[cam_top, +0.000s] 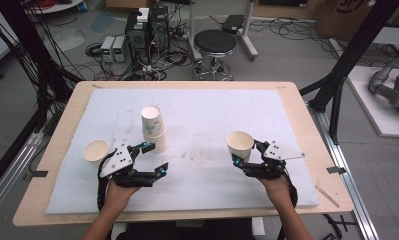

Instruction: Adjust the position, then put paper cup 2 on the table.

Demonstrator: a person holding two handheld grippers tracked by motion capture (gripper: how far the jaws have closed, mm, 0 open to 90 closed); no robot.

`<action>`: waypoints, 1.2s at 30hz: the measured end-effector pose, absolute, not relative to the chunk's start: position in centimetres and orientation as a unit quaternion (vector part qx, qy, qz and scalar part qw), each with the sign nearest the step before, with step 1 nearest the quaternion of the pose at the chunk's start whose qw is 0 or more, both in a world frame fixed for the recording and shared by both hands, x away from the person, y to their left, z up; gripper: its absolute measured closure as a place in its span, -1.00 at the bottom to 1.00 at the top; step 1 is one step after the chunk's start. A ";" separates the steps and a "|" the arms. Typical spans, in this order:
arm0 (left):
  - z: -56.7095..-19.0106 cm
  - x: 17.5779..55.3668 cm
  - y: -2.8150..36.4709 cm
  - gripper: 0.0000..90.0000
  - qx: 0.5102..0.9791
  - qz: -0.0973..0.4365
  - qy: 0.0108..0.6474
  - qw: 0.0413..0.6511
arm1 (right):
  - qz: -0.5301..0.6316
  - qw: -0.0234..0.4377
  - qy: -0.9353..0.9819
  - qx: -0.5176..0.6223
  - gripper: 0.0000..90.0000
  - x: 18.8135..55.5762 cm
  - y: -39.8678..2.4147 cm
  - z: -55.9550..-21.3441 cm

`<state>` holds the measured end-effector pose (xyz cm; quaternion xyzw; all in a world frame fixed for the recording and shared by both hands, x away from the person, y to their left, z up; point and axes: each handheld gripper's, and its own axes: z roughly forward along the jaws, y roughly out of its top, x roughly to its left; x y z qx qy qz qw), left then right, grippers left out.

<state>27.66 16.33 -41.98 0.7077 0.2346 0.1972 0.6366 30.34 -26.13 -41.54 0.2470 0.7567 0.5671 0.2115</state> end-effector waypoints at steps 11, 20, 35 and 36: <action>-42.1 27.6 16.3 -0.56 0.711 0.200 0.234 0.632 | 0.573 0.221 0.746 0.258 -0.23 30.6 -26.2 -41.5; -42.2 27.4 16.1 -0.56 0.713 0.199 0.233 0.630 | 0.572 0.231 0.731 0.292 -0.23 32.2 -26.4 -41.9; -43.0 26.9 15.4 -0.56 0.727 0.194 0.233 0.617 | 0.534 0.223 0.725 0.374 -0.23 36.1 -25.9 -44.2; -43.0 26.9 15.3 -0.56 0.728 0.192 0.233 0.616 | 0.529 0.219 0.725 0.382 -0.23 36.2 -25.9 -44.3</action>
